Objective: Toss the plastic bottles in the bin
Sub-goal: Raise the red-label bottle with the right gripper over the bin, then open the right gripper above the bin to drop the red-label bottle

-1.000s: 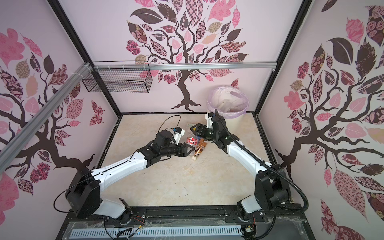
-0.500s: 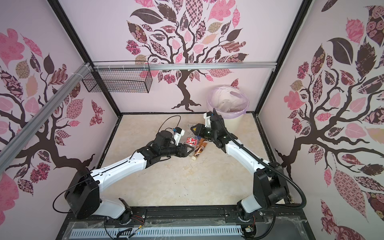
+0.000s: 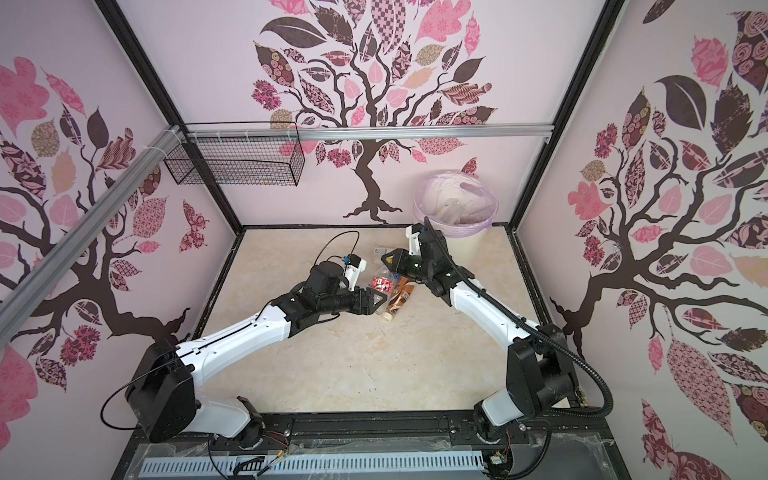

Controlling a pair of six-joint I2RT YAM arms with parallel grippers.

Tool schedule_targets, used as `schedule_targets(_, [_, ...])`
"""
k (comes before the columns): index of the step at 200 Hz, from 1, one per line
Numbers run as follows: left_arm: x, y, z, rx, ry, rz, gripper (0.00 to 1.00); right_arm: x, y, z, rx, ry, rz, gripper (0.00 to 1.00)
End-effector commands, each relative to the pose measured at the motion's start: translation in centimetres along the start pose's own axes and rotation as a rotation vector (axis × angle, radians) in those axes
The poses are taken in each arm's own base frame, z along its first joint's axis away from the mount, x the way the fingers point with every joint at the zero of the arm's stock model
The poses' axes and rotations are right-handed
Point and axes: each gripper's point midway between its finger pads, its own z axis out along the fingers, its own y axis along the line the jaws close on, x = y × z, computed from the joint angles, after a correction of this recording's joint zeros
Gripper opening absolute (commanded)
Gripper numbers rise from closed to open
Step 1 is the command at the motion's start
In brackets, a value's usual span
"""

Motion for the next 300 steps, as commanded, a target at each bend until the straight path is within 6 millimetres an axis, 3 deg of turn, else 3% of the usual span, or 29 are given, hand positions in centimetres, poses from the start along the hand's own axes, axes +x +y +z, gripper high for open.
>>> schedule_targets(1, [-1.5,-0.6,-1.2,-0.012,-0.045,0.033,0.82,-2.4,2.6,-1.5,-0.02,-0.063,-0.064,0.21])
schedule_targets(38, [-4.1,-1.1,-2.6,-0.056,-0.103,0.063,0.95,-5.6,4.2,-3.9,0.032,-0.153,-0.149,0.18])
schedule_targets(69, [-7.8,-2.8,-4.4,-0.064,-0.188,0.11,0.98,-10.5,4.9,-7.7,0.052,-0.271,-0.156,0.17])
schedule_targets(108, [-13.3,-6.2,-7.2,-0.035,-0.321,0.165,0.98,-18.7,5.3,-16.4,0.121,-0.517,-0.158,0.15])
schedule_targets(133, [-15.5,-8.0,-8.1,0.004,-0.37,0.184,0.98,-22.8,7.4,-22.7,0.188,-0.689,-0.216,0.13])
schedule_targets(181, [-16.7,-9.2,-8.9,0.037,-0.402,0.203,0.98,-27.4,12.1,-32.8,0.35,-1.023,-0.338,0.12])
schedule_targets(197, [-16.6,-9.0,-9.0,0.026,-0.406,0.211,0.98,-28.3,12.7,-35.0,0.385,-1.124,-0.347,0.12])
schedule_targets(209, [-16.4,-8.7,-9.1,0.013,-0.406,0.217,0.98,-29.1,12.4,-35.0,0.41,-1.154,-0.348,0.11])
schedule_targets(220, [-16.3,-8.2,-9.1,-0.001,-0.404,0.217,0.98,-30.1,11.4,-33.6,0.431,-1.14,-0.349,0.11])
schedule_targets(234, [-16.1,-7.5,-9.1,-0.012,-0.4,0.207,0.98,-31.0,8.8,-29.9,0.473,-1.065,-0.334,0.12])
schedule_targets(249, [-15.8,-6.6,-8.8,-0.022,-0.39,0.188,0.98,-31.3,4.5,-24.4,0.528,-0.922,-0.299,0.16])
schedule_targets(257, [-15.7,-6.3,-8.7,-0.025,-0.385,0.178,0.98,-31.0,2.4,-21.6,0.538,-0.845,-0.283,0.26])
schedule_targets(267, [-15.4,-5.8,-8.4,-0.026,-0.371,0.168,0.98,-30.5,0.2,-18.7,0.557,-0.753,-0.267,0.52])
schedule_targets(272, [-15.1,-5.4,-8.2,-0.031,-0.363,0.164,0.98,-30.0,-1.0,-17.6,0.579,-0.707,-0.252,0.59])
schedule_targets(282, [-14.8,-5.0,-8.1,-0.04,-0.352,0.16,0.98,-30.4,-0.5,-18.3,0.596,-0.709,-0.241,0.74])
schedule_targets(300, [-14.2,-4.1,-8.0,-0.055,-0.338,0.145,0.98,-30.7,2.3,-20.9,0.537,-0.791,-0.266,0.96])
